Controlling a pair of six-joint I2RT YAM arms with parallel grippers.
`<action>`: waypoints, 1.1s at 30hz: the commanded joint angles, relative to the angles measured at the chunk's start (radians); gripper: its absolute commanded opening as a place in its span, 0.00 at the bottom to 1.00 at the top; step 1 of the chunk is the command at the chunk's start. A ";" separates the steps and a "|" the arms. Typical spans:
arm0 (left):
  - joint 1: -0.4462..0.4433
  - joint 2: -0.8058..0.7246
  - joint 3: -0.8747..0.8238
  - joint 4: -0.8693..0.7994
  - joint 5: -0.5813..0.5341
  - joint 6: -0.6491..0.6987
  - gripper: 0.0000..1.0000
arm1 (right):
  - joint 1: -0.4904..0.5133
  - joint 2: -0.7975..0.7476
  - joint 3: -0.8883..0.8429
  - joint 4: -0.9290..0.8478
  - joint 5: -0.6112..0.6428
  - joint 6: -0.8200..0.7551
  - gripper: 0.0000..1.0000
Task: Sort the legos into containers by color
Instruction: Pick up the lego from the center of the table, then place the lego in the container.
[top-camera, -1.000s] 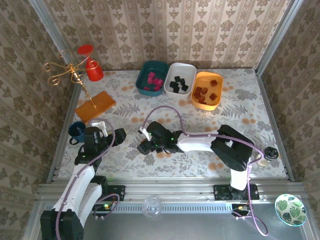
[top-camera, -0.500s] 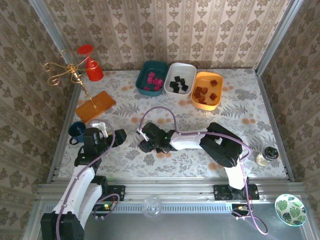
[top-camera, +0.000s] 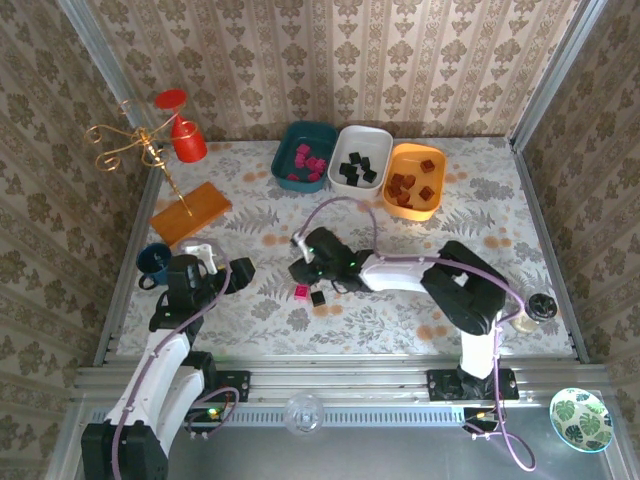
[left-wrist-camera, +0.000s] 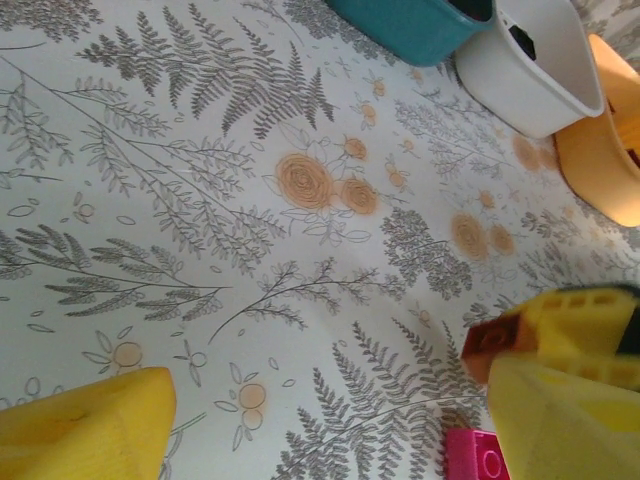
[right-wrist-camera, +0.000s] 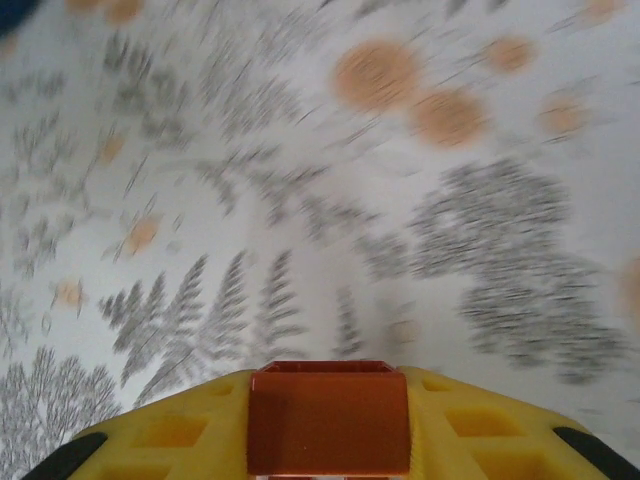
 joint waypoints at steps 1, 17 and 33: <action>-0.037 0.005 -0.011 0.068 0.062 -0.042 0.82 | -0.122 -0.116 -0.063 0.096 -0.069 0.095 0.37; -0.499 0.236 0.124 0.251 -0.125 -0.052 0.82 | -0.742 -0.090 0.099 -0.017 0.097 0.245 0.32; -0.643 0.338 0.209 0.116 -0.229 0.004 0.83 | -0.759 0.170 0.516 -0.192 0.060 0.226 0.70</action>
